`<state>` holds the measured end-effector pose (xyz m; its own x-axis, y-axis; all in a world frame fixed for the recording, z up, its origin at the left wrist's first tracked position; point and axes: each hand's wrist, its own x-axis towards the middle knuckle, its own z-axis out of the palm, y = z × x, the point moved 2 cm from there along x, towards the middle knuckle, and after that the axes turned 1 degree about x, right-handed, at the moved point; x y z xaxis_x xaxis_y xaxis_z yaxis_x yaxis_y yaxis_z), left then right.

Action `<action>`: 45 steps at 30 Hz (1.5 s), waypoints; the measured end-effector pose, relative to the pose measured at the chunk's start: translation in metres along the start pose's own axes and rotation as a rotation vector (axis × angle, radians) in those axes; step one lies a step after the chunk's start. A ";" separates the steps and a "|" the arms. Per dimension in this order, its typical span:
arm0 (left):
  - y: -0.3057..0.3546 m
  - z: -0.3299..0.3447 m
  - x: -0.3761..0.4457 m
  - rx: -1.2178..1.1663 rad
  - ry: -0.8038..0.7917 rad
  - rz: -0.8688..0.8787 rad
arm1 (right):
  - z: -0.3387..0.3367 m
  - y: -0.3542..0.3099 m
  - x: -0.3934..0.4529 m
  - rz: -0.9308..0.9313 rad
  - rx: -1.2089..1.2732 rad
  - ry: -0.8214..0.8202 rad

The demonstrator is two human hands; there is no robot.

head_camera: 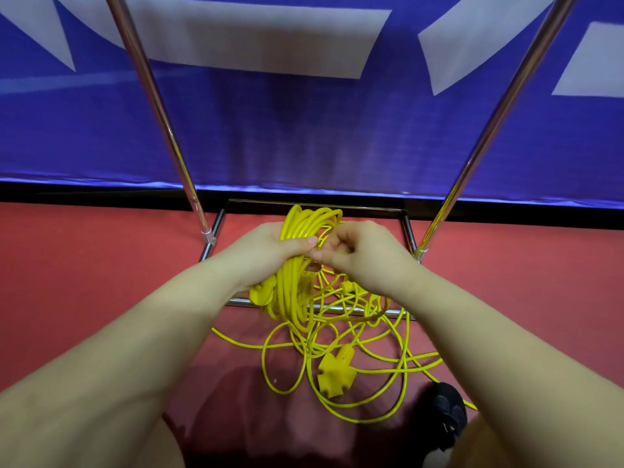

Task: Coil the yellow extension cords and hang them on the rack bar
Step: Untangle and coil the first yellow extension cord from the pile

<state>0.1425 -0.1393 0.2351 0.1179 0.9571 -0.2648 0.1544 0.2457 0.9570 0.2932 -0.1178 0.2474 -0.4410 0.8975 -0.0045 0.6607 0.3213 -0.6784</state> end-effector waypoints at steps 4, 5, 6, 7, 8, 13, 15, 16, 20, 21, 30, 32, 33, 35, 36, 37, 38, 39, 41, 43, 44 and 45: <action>0.003 0.003 -0.003 -0.046 -0.034 -0.019 | -0.008 0.003 0.002 0.043 0.146 -0.069; 0.003 0.002 -0.003 -0.054 -0.014 -0.024 | -0.010 0.005 0.002 0.054 0.096 -0.113; 0.004 0.001 -0.003 -0.081 0.006 -0.031 | -0.012 0.010 0.001 0.075 -0.002 -0.163; 0.005 -0.001 -0.003 -0.126 0.028 -0.039 | -0.014 0.015 0.000 0.107 -0.127 -0.222; 0.006 -0.003 -0.002 -0.169 0.054 -0.040 | -0.016 0.021 -0.001 0.146 -0.235 -0.281; 0.008 -0.017 0.001 -0.160 0.129 0.014 | -0.030 0.031 0.002 0.132 0.005 -0.166; 0.007 -0.020 0.002 -0.139 0.130 0.012 | -0.036 0.027 0.002 0.073 0.160 -0.010; 0.007 -0.020 0.002 -0.146 0.124 0.004 | -0.038 0.024 0.001 0.038 0.192 0.069; 0.005 -0.013 0.000 -0.195 0.067 -0.027 | -0.044 0.020 0.002 -0.006 0.189 0.313; 0.005 -0.011 0.000 -0.197 0.050 -0.029 | -0.045 0.021 0.002 0.006 0.180 0.325; 0.003 -0.001 -0.005 -0.110 -0.060 -0.032 | -0.040 0.020 0.002 0.031 0.227 0.090; 0.002 -0.001 -0.005 -0.074 -0.053 -0.026 | -0.041 0.022 0.002 0.035 0.202 0.053; 0.002 -0.001 -0.005 -0.057 -0.055 -0.024 | -0.041 0.023 0.002 0.034 0.183 0.050; 0.002 0.000 -0.006 -0.032 -0.088 -0.026 | -0.042 0.023 0.002 0.024 0.135 0.078; 0.003 0.002 -0.007 -0.021 -0.116 -0.032 | -0.042 0.023 0.002 0.015 0.102 0.101; 0.003 0.003 -0.007 -0.005 -0.146 -0.040 | -0.042 0.023 0.002 0.008 0.076 0.121; 0.003 0.005 -0.009 0.013 -0.177 -0.051 | -0.042 0.023 0.002 0.007 0.056 0.132; 0.003 0.006 -0.010 0.026 -0.205 -0.062 | -0.042 0.024 0.002 0.014 0.036 0.133; 0.003 0.009 -0.012 0.027 -0.231 -0.081 | -0.042 0.027 0.001 0.051 -0.041 0.104; 0.003 0.008 -0.012 0.018 -0.202 -0.078 | -0.042 0.031 -0.001 0.125 -0.123 0.002; 0.003 0.006 -0.011 0.012 -0.172 -0.068 | -0.041 0.033 -0.003 0.175 -0.144 -0.076; 0.004 0.004 -0.010 -0.004 -0.140 -0.056 | -0.040 0.036 -0.004 0.229 -0.149 -0.156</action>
<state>0.1462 -0.1483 0.2405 0.2449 0.9110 -0.3318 0.1609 0.2992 0.9405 0.3430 -0.0980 0.2522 -0.3506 0.8981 -0.2655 0.8304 0.1671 -0.5315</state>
